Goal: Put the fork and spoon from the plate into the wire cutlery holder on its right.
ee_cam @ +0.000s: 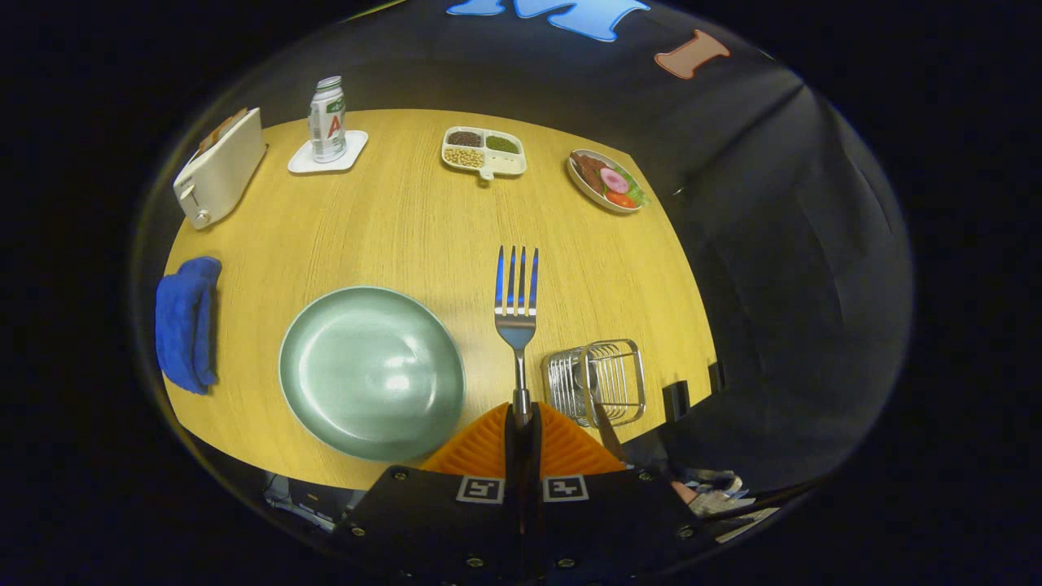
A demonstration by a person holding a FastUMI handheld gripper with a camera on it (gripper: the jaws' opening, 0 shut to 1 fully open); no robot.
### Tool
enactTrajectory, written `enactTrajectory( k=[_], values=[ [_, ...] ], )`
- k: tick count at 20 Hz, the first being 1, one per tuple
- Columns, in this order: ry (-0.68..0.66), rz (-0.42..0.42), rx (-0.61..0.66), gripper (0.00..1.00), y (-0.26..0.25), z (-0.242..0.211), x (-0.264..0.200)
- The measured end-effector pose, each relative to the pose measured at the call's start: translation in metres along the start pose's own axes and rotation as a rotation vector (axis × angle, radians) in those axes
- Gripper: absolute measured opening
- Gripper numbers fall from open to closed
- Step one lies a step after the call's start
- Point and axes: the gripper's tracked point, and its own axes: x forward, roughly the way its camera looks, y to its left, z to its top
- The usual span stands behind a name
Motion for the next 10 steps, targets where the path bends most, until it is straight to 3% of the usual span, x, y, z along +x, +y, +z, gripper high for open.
enactTrajectory(
  k=[10],
  values=[
    [0.133,-0.052,0.219,0.03,-0.055,-0.029,0.01]
  ],
)
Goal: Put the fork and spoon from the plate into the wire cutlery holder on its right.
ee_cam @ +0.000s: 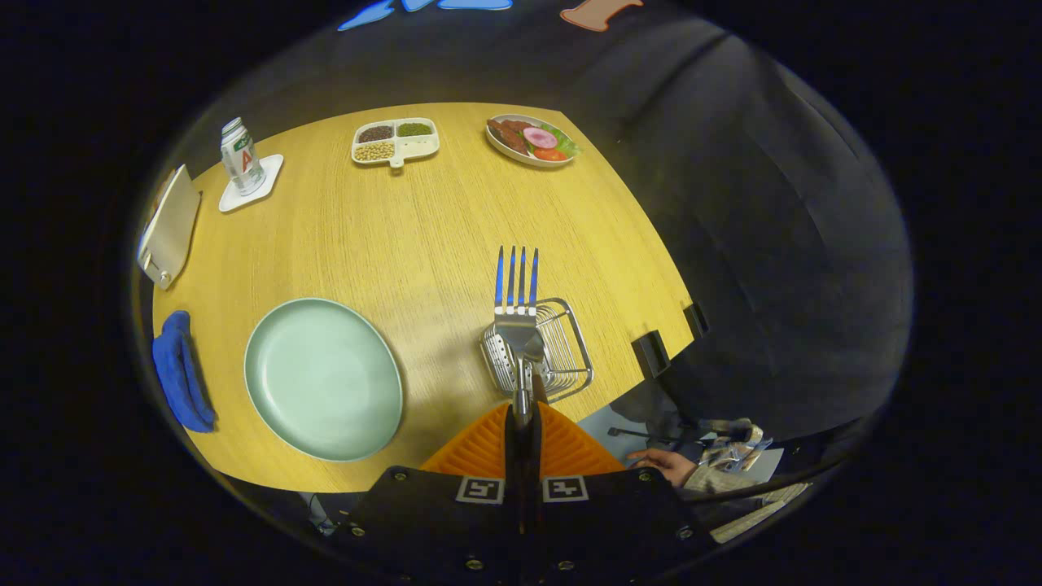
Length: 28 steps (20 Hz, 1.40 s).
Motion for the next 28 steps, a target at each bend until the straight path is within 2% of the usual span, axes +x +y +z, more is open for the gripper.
enactTrajectory(
  k=[6,13,17,19,20,28],
  values=[
    [0.109,0.012,0.102,0.03,-0.016,-0.014,0.004],
    [0.184,0.055,0.137,0.03,-0.013,-0.012,0.008],
    [0.205,0.075,0.143,0.05,-0.01,-0.011,0.01],
    [0.204,0.066,0.133,0.05,-0.013,-0.009,0.01],
    [0.207,0.063,0.127,0.09,-0.013,-0.008,0.009],
    [0.167,0.049,0.087,0.11,-0.016,0.009,0.007]
  ],
)
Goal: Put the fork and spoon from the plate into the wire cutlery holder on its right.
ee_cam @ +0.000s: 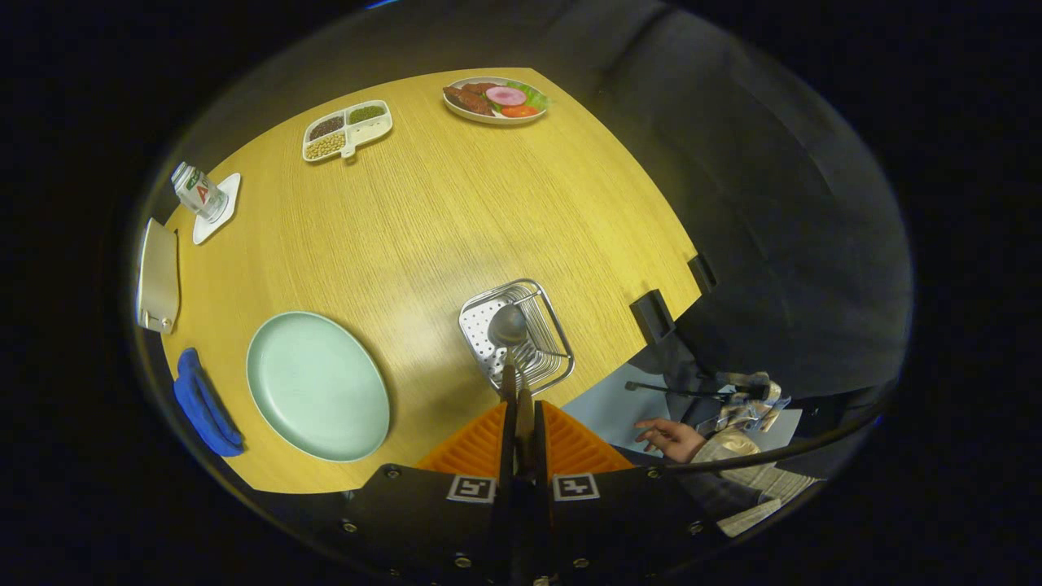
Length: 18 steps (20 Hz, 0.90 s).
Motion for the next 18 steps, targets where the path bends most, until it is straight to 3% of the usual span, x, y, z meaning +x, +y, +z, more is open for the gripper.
enactTrajectory(
  k=[8,14,18],
  values=[
    [-0.139,0.024,-0.05,0.15,0.011,0.023,-0.012],
    [-0.453,0.026,-0.076,0.15,0.008,0.072,-0.059],
    [-0.737,0.073,-0.038,0.15,0.006,0.109,-0.127]
  ],
)
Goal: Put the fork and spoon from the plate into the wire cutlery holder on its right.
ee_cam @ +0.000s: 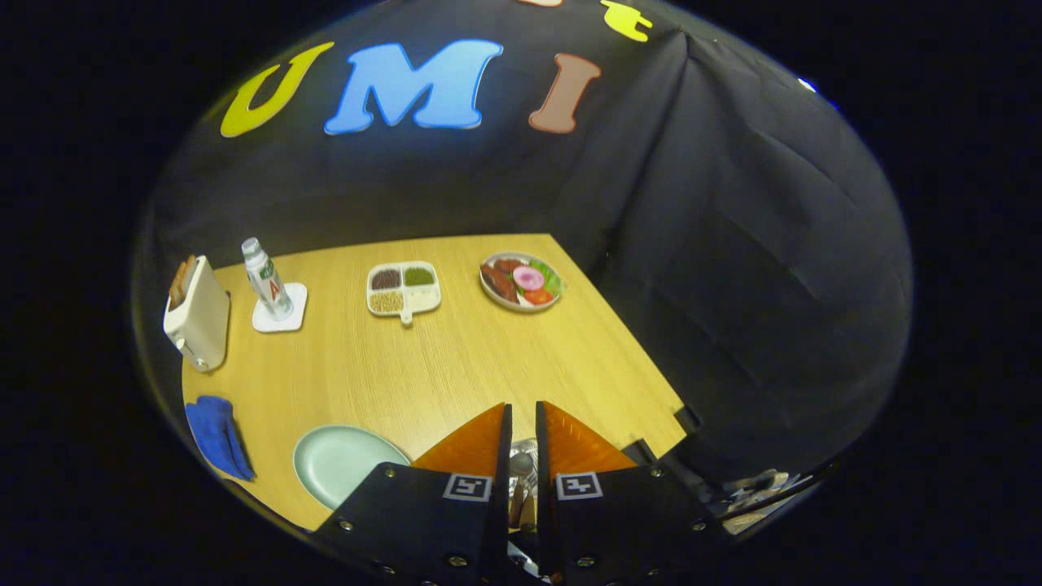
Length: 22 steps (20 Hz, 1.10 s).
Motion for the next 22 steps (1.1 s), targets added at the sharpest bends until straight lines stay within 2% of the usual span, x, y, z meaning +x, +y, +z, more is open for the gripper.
enactTrajectory(
  k=[5,10,16,22],
  values=[
    [-0.317,0.051,0.038,0.15,0.002,0.086,-0.054],
    [-0.544,0.12,0.068,0.14,0.008,0.147,-0.116],
    [-0.713,0.212,0.105,0.14,0.025,0.188,-0.163],
    [-0.741,0.239,0.123,0.14,0.025,0.198,-0.175]
  ],
)
